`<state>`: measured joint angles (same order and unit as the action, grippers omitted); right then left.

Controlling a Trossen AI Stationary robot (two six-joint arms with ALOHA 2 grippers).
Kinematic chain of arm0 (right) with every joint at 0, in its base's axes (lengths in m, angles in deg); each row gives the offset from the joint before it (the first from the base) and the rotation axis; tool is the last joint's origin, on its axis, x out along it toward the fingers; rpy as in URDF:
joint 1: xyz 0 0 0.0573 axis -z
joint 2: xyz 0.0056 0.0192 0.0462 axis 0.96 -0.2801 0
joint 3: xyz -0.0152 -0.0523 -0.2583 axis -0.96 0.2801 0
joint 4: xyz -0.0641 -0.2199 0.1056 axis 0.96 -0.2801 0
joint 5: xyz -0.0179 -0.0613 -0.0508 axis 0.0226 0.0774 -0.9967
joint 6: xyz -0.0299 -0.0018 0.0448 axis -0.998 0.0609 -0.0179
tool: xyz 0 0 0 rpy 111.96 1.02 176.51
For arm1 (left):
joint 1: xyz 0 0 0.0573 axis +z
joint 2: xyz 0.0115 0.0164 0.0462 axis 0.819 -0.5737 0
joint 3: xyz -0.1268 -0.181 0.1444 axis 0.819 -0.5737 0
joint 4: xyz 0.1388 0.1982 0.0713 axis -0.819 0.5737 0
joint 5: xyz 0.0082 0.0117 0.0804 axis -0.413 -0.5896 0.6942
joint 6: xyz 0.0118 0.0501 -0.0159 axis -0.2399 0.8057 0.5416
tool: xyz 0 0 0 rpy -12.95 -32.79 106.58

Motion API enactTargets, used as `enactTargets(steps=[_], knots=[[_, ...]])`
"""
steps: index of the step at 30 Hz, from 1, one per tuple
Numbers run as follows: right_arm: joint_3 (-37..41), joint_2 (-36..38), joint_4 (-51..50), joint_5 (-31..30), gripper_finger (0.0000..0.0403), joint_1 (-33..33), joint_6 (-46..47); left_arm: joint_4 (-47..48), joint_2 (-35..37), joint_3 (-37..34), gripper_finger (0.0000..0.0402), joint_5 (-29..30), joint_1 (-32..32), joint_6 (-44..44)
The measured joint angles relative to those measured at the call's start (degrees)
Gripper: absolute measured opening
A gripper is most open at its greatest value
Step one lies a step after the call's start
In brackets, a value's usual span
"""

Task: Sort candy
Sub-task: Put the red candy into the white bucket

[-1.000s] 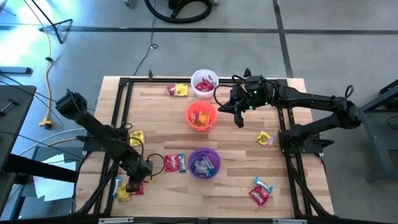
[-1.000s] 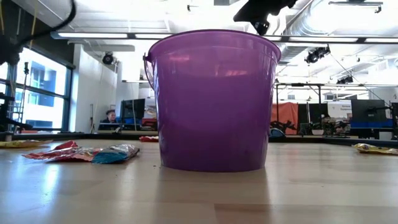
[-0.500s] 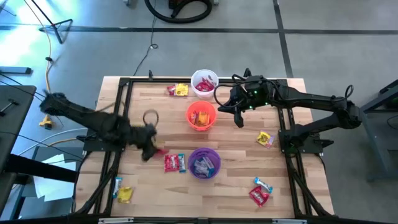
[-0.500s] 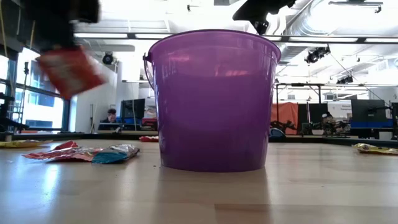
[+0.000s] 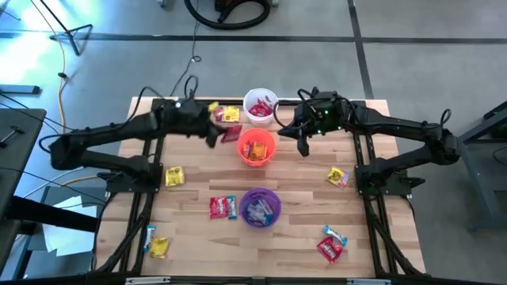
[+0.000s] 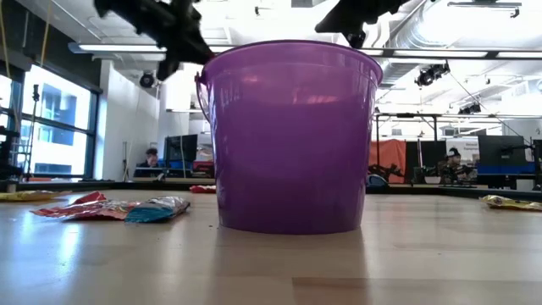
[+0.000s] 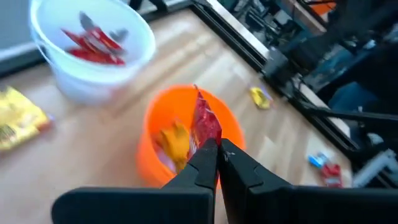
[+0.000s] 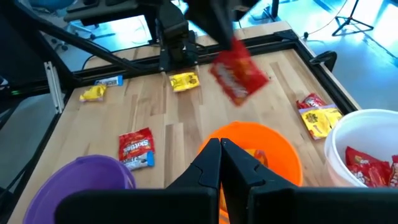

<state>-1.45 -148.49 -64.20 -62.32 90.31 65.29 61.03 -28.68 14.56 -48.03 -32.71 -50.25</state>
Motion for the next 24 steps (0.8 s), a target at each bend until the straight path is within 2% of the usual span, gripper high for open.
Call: enactTargets(steps=[5, 10, 18, 24], knots=[[0.0, 0.0, 0.0, 0.0, 0.0, 0.8, 0.9, -6.9, -8.1, 3.5, 0.0, -7.5, 8.0, 5.7], [0.0, 0.0, 0.0, -2.5, 0.0, 0.8, 1.0, -8.4, -18.0, 10.1, 0.0, -11.2, 13.8, 13.4], [0.0, 0.0, 0.0, -5.9, 0.0, 0.9, 3.9, -8.6, -32.1, 20.8, 0.0, -12.2, 18.1, 23.3], [0.0, 0.0, 0.0, -9.1, 0.0, 0.9, 5.9, -8.4, -41.0, 25.5, 0.0, -15.8, 20.0, 25.4]])
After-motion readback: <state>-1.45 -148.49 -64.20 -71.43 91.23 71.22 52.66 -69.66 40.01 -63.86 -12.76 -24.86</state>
